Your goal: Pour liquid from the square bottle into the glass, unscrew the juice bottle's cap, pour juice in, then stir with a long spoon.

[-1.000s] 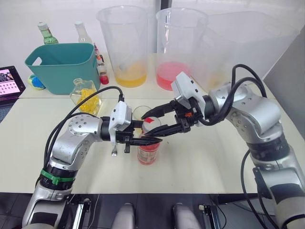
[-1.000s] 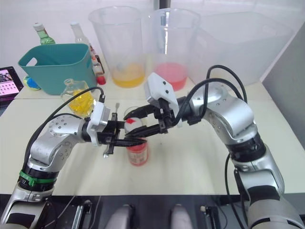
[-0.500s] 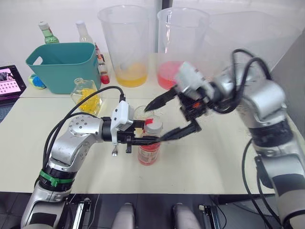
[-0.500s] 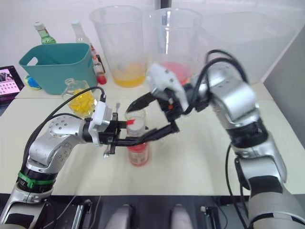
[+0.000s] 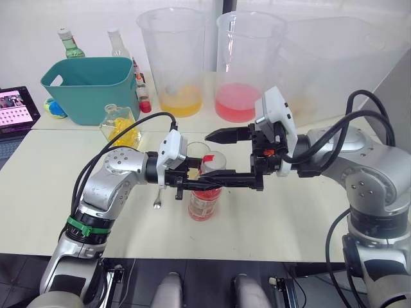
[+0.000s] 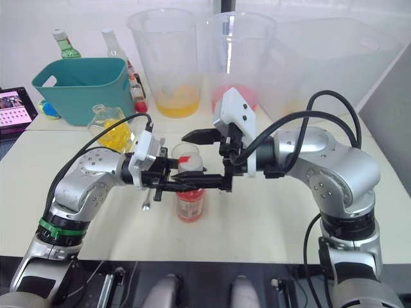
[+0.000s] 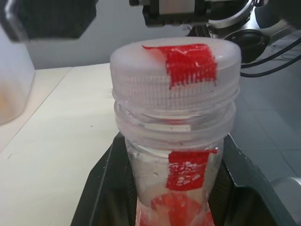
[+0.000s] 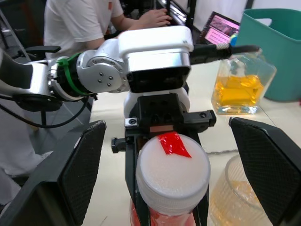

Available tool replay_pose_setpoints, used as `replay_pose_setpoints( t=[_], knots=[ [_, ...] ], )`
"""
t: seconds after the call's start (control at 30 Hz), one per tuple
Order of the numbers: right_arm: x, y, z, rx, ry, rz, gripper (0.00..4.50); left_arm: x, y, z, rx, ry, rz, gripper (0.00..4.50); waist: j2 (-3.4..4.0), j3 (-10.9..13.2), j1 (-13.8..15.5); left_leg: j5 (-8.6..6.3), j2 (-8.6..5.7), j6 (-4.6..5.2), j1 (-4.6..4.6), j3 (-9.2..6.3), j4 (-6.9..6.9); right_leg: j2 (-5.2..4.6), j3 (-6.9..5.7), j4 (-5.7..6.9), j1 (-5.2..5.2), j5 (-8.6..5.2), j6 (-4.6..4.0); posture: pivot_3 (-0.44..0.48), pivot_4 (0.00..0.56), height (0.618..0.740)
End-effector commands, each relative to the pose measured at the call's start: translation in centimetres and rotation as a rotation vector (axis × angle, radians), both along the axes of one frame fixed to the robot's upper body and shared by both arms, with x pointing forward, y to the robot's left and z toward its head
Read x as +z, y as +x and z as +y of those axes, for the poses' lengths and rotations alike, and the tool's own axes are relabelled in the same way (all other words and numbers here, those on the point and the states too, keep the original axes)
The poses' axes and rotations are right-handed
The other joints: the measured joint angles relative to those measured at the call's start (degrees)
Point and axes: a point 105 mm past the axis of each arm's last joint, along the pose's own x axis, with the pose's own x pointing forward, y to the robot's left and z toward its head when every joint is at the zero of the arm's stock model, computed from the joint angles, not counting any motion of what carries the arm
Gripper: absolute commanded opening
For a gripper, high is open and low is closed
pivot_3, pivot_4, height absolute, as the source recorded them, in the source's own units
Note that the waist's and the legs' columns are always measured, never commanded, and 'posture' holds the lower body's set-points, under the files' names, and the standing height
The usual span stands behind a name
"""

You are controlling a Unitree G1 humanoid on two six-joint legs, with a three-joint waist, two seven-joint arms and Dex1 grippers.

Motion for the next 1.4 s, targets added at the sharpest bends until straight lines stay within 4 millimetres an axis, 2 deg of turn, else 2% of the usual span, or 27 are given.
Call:
replay_pose_setpoints(
  t=[0.03,0.2,0.3,0.37,0.77,0.83,1.37,1.4],
  knots=[
    [0.7,-0.4,0.0,-0.006,0.032,-0.040,4.44,-1.9,0.1,-0.1,0.005,0.057,0.048,1.52,0.00,0.00,0.00,0.00,0.00,0.00,0.00,0.00,0.00,0.00,0.00,0.00,0.00,0.00,0.00,0.000,0.150,0.740],
    [-0.2,0.0,0.0,-0.021,0.033,-0.020,4.44,-2.0,0.1,0.1,0.010,0.057,0.047,1.52,0.00,0.00,0.04,0.00,0.00,0.00,-0.01,0.00,0.02,0.00,0.00,0.00,0.02,0.00,0.00,0.000,0.150,0.740],
    [-0.6,0.1,0.0,-0.013,0.037,-0.007,3.74,-2.0,0.1,0.2,0.014,0.058,0.047,1.52,0.00,0.00,-0.02,0.00,0.00,0.00,0.00,0.00,0.01,0.00,0.00,0.00,0.02,0.00,0.00,0.000,0.150,0.740],
    [-0.6,0.0,0.0,-0.002,0.042,-0.002,3.03,-2.0,0.1,0.3,0.019,0.058,0.047,1.52,0.00,0.00,-0.01,0.00,0.00,0.00,0.00,0.00,0.01,0.00,0.00,0.00,0.02,0.00,0.00,0.000,0.150,0.740],
    [-0.7,-0.1,0.1,0.020,0.053,0.003,3.03,-2.1,0.1,0.5,0.034,0.058,0.046,1.52,0.00,0.00,-0.04,0.00,0.00,0.00,0.00,0.00,0.01,0.00,0.00,0.00,0.02,0.00,0.00,0.000,0.150,0.740],
    [-0.7,-0.1,0.1,0.021,0.051,0.004,2.50,-2.1,0.1,0.5,0.035,0.059,0.045,1.52,0.00,0.00,-0.04,0.00,0.00,0.00,0.00,0.00,0.01,0.00,0.00,0.00,0.02,0.00,0.00,0.000,0.150,0.740],
    [-0.8,-0.1,0.6,0.030,0.049,-0.008,2.50,-2.0,0.2,0.4,0.035,0.058,0.044,1.52,0.00,0.00,-0.04,0.00,0.01,0.00,0.01,0.00,0.02,0.00,0.00,0.00,0.02,0.00,0.00,0.000,0.150,0.740],
    [-0.7,-0.1,0.6,0.030,0.051,-0.009,1.97,-2.0,0.2,0.4,0.035,0.058,0.044,1.52,0.00,-0.01,-0.04,0.00,0.00,0.00,0.01,0.00,0.02,0.00,0.00,0.00,0.02,0.00,0.00,0.000,0.150,0.740]
  ],
)
